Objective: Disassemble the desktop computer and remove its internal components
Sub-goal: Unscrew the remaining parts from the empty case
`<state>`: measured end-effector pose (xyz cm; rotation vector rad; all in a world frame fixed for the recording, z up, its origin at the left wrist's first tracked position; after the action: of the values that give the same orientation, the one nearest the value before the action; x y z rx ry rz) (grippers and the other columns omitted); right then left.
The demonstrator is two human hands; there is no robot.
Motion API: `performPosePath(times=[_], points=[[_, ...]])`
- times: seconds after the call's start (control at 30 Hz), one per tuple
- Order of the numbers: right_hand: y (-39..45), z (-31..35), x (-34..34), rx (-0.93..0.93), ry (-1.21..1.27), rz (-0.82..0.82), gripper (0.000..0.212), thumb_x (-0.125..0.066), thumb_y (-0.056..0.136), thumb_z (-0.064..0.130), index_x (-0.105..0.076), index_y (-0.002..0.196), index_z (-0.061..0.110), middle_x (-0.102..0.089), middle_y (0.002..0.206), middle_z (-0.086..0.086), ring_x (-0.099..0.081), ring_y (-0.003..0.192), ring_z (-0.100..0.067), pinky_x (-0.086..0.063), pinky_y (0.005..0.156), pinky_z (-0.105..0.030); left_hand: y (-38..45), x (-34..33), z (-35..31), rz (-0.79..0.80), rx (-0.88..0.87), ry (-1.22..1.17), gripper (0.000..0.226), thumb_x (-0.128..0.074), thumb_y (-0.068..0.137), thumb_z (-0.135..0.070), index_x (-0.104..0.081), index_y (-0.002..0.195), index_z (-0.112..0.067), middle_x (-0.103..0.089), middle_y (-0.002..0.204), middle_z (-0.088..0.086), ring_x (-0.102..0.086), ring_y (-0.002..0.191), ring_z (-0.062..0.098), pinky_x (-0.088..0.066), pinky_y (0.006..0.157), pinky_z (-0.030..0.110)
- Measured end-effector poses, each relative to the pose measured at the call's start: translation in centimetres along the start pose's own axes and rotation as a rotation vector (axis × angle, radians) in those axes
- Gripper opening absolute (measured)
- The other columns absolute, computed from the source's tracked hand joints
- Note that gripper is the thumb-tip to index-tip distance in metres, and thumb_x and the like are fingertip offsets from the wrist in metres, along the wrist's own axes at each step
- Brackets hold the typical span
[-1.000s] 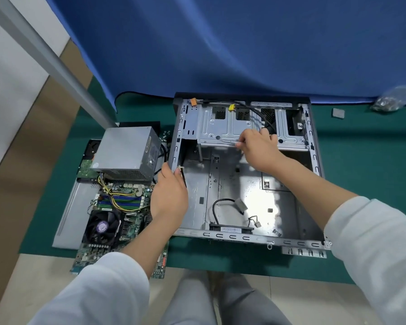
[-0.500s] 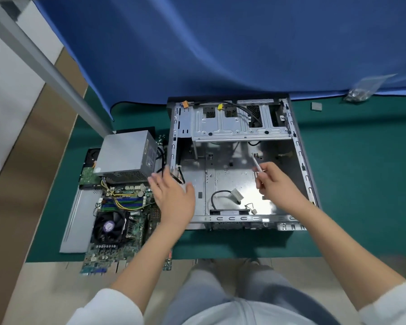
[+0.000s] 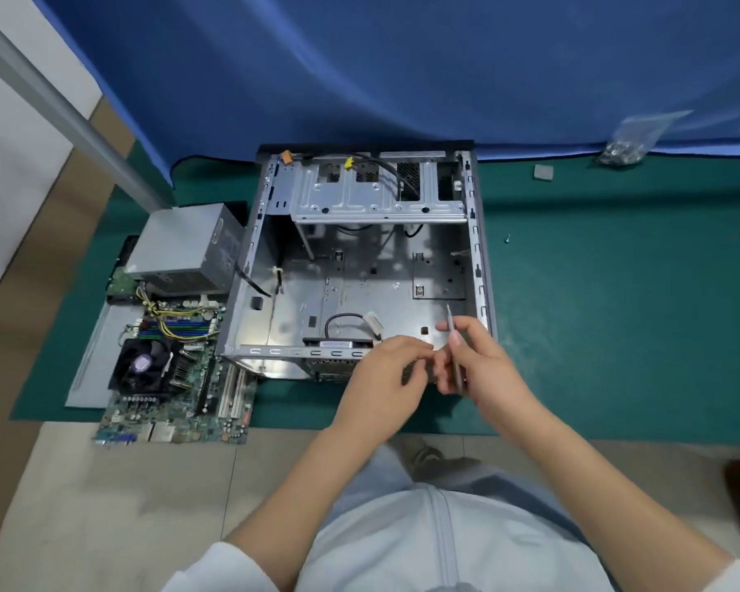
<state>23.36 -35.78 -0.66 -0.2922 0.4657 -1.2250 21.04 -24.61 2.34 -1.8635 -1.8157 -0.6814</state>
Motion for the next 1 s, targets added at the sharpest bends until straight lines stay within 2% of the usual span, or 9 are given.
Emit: performPosePath(times=[0.1,0.2,0.3,0.37,0.5,0.63,0.73,0.9,1.0], points=[[-1.0,-2.0,-0.4,-0.092,0.007,0.058,0.018,-0.032,0.103,0.010,-0.048,0.094,0.014,-0.059,0.059,-0.005,-0.055,0.050,-0.018,-0.045,0.054,-0.028,-1.7,0.0,1.3,-0.176,0.249,-0.199,0.025,-0.055,0.087,-0.006,-0.070,0.088,-0.026,-0.069,0.086,-0.015,-0.063,0.074,0.003,-0.049,0.074,0.015],[-1.3,-3.3,-0.6,-0.161,-0.067,0.091,0.022,-0.035,0.101,0.002,-0.050,0.088,0.012,-0.058,0.062,-0.005,-0.055,0.058,-0.017,-0.048,0.064,-0.031,-2.4,-1.7,3.5,-0.147,0.576,-0.403,0.017,-0.059,0.087,-0.011,-0.070,0.080,-0.021,-0.072,0.075,-0.005,-0.066,0.069,0.014,-0.056,0.074,0.030],[-1.1,-3.7,-0.4,-0.190,-0.139,0.112,0.028,-0.035,0.100,-0.001,-0.055,0.086,0.011,-0.061,0.071,-0.005,-0.057,0.067,-0.013,-0.048,0.075,-0.032,-2.0,-2.0,3.6,-0.114,0.600,-0.384,0.022,-0.059,0.087,-0.014,-0.070,0.069,-0.021,-0.069,0.065,-0.009,-0.061,0.061,0.000,-0.046,0.062,0.010],[-1.1,-4.0,-0.3,-0.199,-0.166,0.135,0.026,-0.033,0.100,-0.003,-0.057,0.092,0.006,-0.063,0.076,-0.007,-0.060,0.066,-0.009,-0.049,0.072,-0.023,-1.9,-3.0,3.3,-0.058,0.628,-0.454,0.025,-0.058,0.087,-0.010,-0.070,0.068,-0.021,-0.065,0.057,-0.011,-0.055,0.050,-0.005,-0.041,0.052,0.006],[-1.1,-4.5,0.5,-0.213,-0.190,0.135,0.024,-0.034,0.099,-0.006,-0.056,0.106,-0.005,-0.063,0.084,-0.011,-0.061,0.070,-0.011,-0.047,0.063,-0.011,-2.1,-5.1,3.2,0.005,0.698,-0.550,0.014,-0.063,0.089,-0.008,-0.070,0.101,-0.005,-0.068,0.078,0.001,-0.061,0.059,-0.002,-0.047,0.051,0.010],[-1.4,-5.6,0.8,-0.310,-0.157,0.134,0.023,-0.034,0.100,-0.001,-0.057,0.104,0.001,-0.068,0.090,-0.014,-0.064,0.081,-0.022,-0.053,0.080,-0.028,-2.4,-5.9,4.0,0.030,0.759,-0.650,0.021,-0.065,0.087,-0.006,-0.066,0.107,0.001,-0.067,0.082,0.005,-0.061,0.054,-0.006,-0.046,0.051,0.008],[-1.7,-6.5,1.0,-0.401,-0.135,0.118,0.024,-0.033,0.102,0.005,-0.056,0.101,0.009,-0.070,0.077,-0.003,-0.065,0.076,-0.021,-0.050,0.078,-0.038,-2.5,-6.7,4.1,0.046,0.783,-0.695,0.023,-0.066,0.086,-0.004,-0.065,0.108,0.003,-0.066,0.079,0.002,-0.059,0.052,-0.008,-0.044,0.052,0.007],[-2.0,-6.9,1.8,-0.463,-0.096,0.067,0.024,-0.030,0.104,0.010,-0.054,0.103,0.011,-0.067,0.081,-0.006,-0.064,0.073,-0.020,-0.050,0.072,-0.039,-2.4,-7.8,3.7,0.071,0.828,-0.756,0.023,-0.063,0.088,-0.004,-0.065,0.110,0.003,-0.058,0.064,0.001,-0.051,0.042,-0.002,-0.042,0.045,0.010],[-2.2,-6.9,2.0,-0.482,-0.068,0.029,0.026,-0.030,0.104,0.009,-0.055,0.096,0.013,-0.065,0.072,-0.003,-0.062,0.065,-0.018,-0.051,0.065,-0.037,-2.4,-8.2,3.7,0.103,0.843,-0.768,0.021,-0.062,0.089,-0.006,-0.066,0.108,0.001,-0.049,0.053,0.002,-0.040,0.040,0.005,-0.037,0.042,0.015]])
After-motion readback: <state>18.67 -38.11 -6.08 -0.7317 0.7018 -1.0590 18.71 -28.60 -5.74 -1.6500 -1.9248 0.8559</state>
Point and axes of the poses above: each hand's wrist, its own y-axis towards the middle knuckle, its own x-axis out of the back of the hand, z = x × y, the point moved 8 cm from there along y, towards the middle knuckle
